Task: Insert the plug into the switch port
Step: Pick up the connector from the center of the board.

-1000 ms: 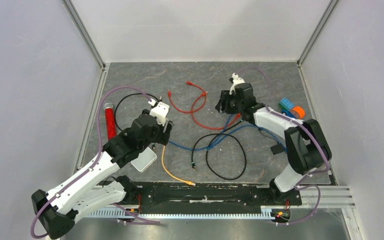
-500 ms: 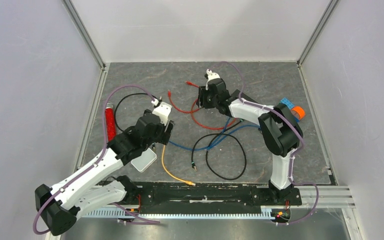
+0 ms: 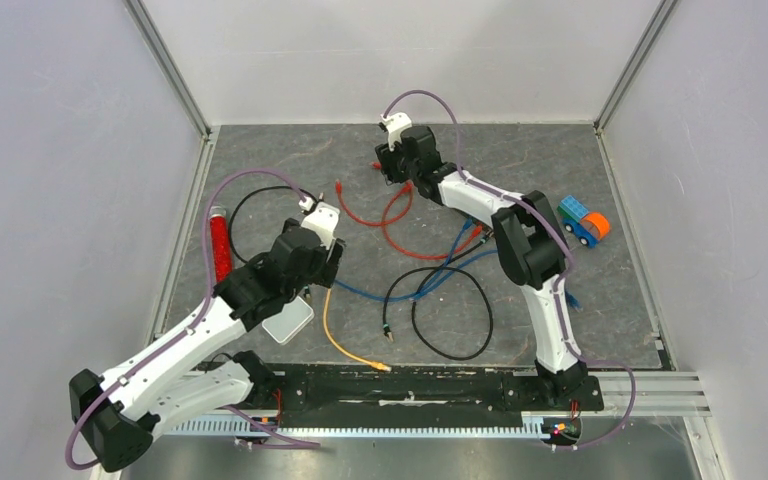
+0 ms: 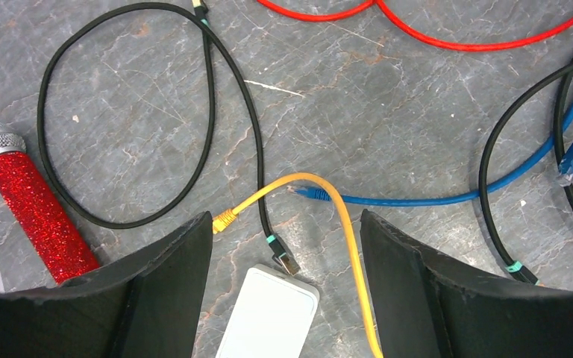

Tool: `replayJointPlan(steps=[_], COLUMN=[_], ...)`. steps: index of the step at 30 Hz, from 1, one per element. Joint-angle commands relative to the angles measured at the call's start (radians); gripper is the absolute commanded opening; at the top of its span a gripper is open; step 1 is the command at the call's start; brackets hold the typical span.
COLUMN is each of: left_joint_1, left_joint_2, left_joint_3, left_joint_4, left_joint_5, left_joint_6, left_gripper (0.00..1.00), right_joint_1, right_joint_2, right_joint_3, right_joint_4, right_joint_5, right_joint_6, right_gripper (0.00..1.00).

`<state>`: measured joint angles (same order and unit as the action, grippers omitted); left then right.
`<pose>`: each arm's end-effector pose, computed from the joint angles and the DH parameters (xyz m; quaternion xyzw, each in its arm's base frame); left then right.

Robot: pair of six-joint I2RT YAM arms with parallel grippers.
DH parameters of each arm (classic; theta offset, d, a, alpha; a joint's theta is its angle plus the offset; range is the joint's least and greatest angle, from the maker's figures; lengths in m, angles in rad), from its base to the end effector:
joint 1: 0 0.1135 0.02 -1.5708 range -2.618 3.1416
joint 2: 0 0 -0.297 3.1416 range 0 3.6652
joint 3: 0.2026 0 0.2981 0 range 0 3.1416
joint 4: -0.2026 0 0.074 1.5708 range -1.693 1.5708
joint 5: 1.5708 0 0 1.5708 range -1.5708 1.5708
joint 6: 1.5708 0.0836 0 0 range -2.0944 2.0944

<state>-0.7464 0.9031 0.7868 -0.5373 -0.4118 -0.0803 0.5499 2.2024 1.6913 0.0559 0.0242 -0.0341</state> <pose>0.2082 -0.1470 0.2808 0.2014 0.8591 -0.0062 0.4705 0.5304 0.3228 0.1934 -0.2381 0.8143 0.1251 0.5144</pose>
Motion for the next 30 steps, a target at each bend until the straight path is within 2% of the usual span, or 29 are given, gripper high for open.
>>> replayJointPlan(steps=[1,4,9,12,16,23,25,30], left_joint_1=[-0.001,-0.001,-0.001,-0.001,0.0,-0.001,-0.001,-0.001], left_joint_2=[-0.039,-0.052,-0.06,-0.054,-0.058,-0.067,-0.065,-0.054], left_joint_3=[0.021,0.017,0.012,0.016,0.017,0.011,0.01,0.009], left_joint_4=[0.031,0.03,0.04,0.039,0.044,0.057,0.059,0.06], left_joint_5=[-0.053,-0.07,-0.072,-0.069,-0.064,-0.047,-0.042,-0.035], left_joint_6=[-0.009,0.003,0.017,0.02,0.024,0.02,0.019,0.006], left_gripper=[0.77,0.77,0.77,0.77,0.77,0.77,0.77,0.77], right_joint_1=[-0.026,-0.034,-0.055,-0.071,-0.073,-0.078,-0.091,-0.129], right_joint_2=[0.117,0.182,0.223,0.239,0.227,0.183,0.176,0.125], right_joint_3=[0.141,0.211,0.212,0.21,0.165,0.128,0.128,0.106], right_joint_4=[-0.046,-0.096,-0.136,-0.194,-0.233,-0.281,-0.282,-0.275], right_joint_5=[-0.052,-0.05,-0.003,-0.005,0.006,0.207,0.23,0.299], right_joint_6=[-0.035,-0.027,0.018,0.033,0.027,-0.014,-0.009,0.003], right_gripper=[0.54,0.54,0.57,0.54,0.4,0.07,0.0,0.0])
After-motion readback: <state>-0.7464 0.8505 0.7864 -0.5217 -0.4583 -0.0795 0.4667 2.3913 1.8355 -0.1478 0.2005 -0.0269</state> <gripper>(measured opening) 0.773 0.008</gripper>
